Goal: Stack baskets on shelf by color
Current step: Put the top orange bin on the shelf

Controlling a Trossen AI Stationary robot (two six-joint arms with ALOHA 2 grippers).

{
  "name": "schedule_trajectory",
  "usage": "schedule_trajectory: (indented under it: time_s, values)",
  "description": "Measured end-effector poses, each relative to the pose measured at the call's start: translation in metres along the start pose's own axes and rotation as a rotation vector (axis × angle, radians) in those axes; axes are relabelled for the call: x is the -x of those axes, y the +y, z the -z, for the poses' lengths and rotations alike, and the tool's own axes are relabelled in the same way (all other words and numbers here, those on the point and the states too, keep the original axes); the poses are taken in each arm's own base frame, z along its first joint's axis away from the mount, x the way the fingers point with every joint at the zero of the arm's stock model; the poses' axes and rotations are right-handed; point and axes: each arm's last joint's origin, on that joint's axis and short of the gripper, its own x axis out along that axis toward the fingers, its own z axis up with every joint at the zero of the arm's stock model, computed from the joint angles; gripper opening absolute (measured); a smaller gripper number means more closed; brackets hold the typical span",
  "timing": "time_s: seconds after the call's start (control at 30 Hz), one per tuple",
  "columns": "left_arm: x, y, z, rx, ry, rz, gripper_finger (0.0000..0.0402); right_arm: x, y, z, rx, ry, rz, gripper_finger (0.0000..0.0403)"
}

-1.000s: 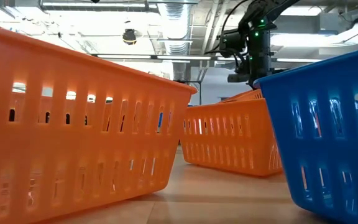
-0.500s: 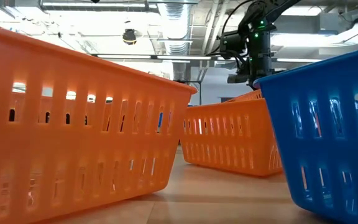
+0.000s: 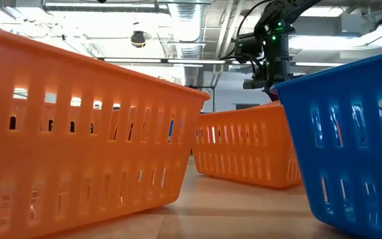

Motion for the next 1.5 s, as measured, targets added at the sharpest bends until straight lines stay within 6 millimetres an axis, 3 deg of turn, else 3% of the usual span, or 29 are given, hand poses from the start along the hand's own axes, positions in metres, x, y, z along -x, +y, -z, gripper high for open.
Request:
schedule_trajectory:
  time_s: [0.4,0.87,1.17,1.33,1.5]
  values:
    - [0.0,0.0,0.0,0.001,0.0,0.0,0.0,0.002,-0.003,0.001,0.054,0.006,0.023,0.0057]
    - [0.0,0.0,0.0,0.003,0.0,0.001,0.0,0.053,0.0,-0.013,0.084,-0.112,0.005,0.0057]
    - [0.0,0.0,0.0,0.002,0.0,0.0,0.0,0.081,0.03,-0.012,0.198,-0.274,-0.203,0.0055]
    - [0.0,0.0,0.0,0.002,0.0,0.0,0.0,0.09,0.051,-0.008,0.325,-0.329,-0.375,0.0011]
    - [0.0,0.0,0.0,0.003,0.0,0.0,0.0,0.093,0.059,-0.005,0.352,-0.339,-0.444,0.0004]
